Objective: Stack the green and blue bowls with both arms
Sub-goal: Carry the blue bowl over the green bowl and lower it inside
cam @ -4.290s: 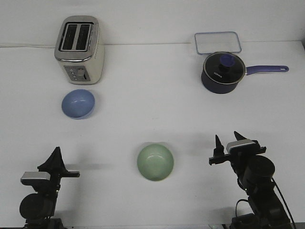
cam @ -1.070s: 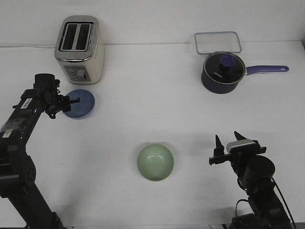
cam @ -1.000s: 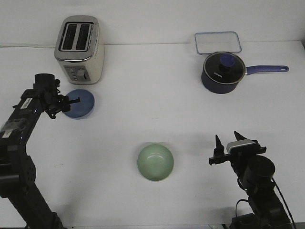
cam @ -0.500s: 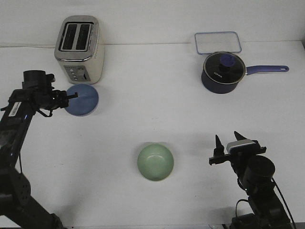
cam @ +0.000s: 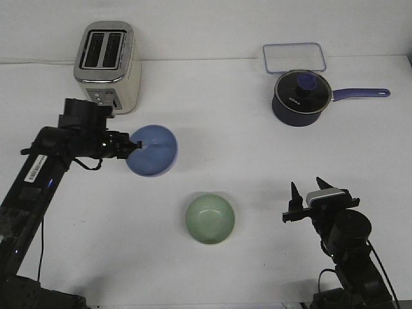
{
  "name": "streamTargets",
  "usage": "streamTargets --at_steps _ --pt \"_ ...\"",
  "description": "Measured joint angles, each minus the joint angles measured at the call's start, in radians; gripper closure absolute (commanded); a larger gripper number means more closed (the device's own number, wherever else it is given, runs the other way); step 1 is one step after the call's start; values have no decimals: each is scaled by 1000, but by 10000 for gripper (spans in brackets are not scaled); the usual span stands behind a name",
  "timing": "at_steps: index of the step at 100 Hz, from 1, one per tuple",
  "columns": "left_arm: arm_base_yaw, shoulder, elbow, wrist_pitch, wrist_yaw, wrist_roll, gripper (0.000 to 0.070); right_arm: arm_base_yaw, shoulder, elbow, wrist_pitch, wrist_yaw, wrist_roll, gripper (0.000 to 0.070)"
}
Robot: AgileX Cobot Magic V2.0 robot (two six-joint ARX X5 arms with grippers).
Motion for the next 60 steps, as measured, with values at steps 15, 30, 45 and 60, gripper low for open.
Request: streamTargets --at_steps 15,30,45,60 --pt "-147 0 -14 -49 10 8 696 0 0 0 0 0 0 245" --pt "-282 0 -14 -42 11 10 696 0 0 0 0 0 0 245" --pt "-389 0 -14 -42 11 11 696 0 0 0 0 0 0 245" --pt "-446 16 -14 -42 12 11 696 0 0 0 0 0 0 245"
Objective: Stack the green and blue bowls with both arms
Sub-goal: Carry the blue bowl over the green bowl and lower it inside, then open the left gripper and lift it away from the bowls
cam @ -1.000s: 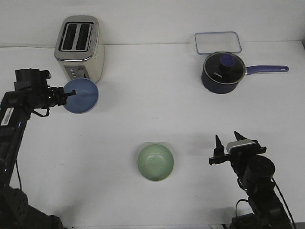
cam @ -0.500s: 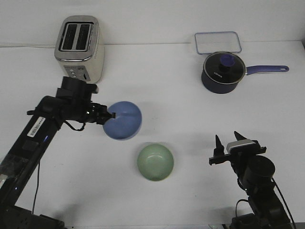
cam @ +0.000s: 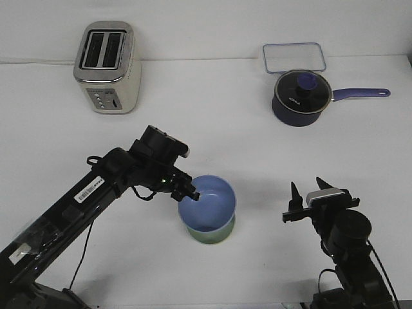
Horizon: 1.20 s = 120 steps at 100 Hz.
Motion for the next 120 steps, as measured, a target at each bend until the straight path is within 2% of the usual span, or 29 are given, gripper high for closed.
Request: streamTargets --at_steps 34,62,66,78,94,106,120 --pt "-28 130 0 -19 -18 1 696 0 0 0 0 0 1 245" --pt "-31 150 0 -18 -59 16 681 0 0 0 0 0 1 245" --pt "-31 150 0 -18 -59 16 665 0 0 0 0 0 1 245" --pt "-31 150 0 -5 -59 16 559 0 0 0 3 0 1 245" --pt "-31 150 0 8 -58 16 542 0 0 0 5 0 1 245" --pt "-31 150 0 8 -58 16 439 0 0 0 5 0 1 245" --pt "-31 150 0 9 -59 25 435 0 0 0 5 0 2 245"
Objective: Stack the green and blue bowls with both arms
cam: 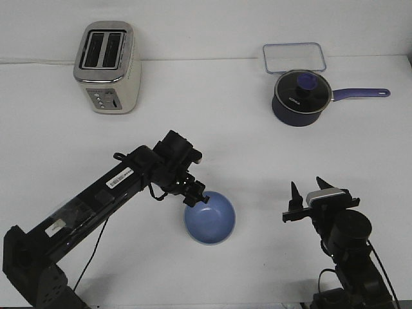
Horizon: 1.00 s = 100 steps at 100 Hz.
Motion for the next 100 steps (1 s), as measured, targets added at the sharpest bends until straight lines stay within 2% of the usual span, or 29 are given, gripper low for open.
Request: streamTargets --at_steps 11,20,32,67,84,100 --pt "11 0 0 0 -5 19 434 0 0 0 0 0 0 245" --pt "45 -10 0 0 -52 24 434 0 0 0 0 0 3 245" --pt "124 -60 0 5 -129 27 435 0 0 0 0 0 6 245" --pt "354 -336 -20 122 -205 19 440 0 0 0 0 0 6 245" --pt "406 -518 -176 253 -208 10 440 0 0 0 1 0 6 245" --pt "427 -709 -430 445 -211 -21 439 0 0 0 1 0 6 245"
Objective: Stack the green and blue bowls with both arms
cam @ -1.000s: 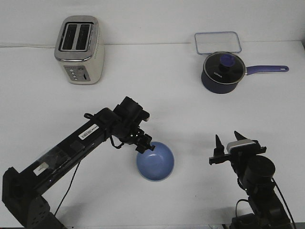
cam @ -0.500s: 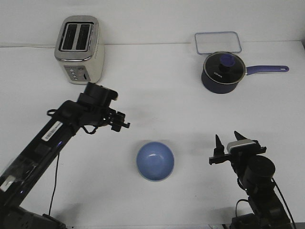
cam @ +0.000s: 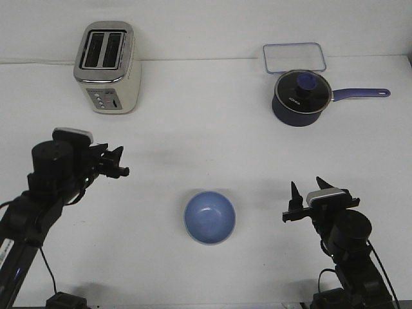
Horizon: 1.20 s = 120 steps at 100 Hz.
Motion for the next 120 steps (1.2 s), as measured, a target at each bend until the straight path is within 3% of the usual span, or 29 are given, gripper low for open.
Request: streamTargets --at_steps 18,39,74,78,85,95,100,120 --pt "0 -223 -294 191 -46 -33 439 0 0 0 0 0 0 245" --pt "0 -400 -537 295 -74 -72 439 0 0 0 0 0 0 245" --pt "0 -509 -620 304 -76 -92 441 0 0 0 0 0 0 256" --pt "0 -510 -620 305 -76 -92 442 0 0 0 0 0 0 289" --pt "0 -515 -620 307 -77 -92 471 0 0 0 0 0 0 416" --pt "0 -514 -620 307 -77 -92 699 0 0 0 0 0 0 614" --pt "0 -514 -620 307 -77 -92 690 0 0 0 0 0 0 686" --pt "0 -514 -620 307 -77 -92 689 0 0 0 0 0 0 697"
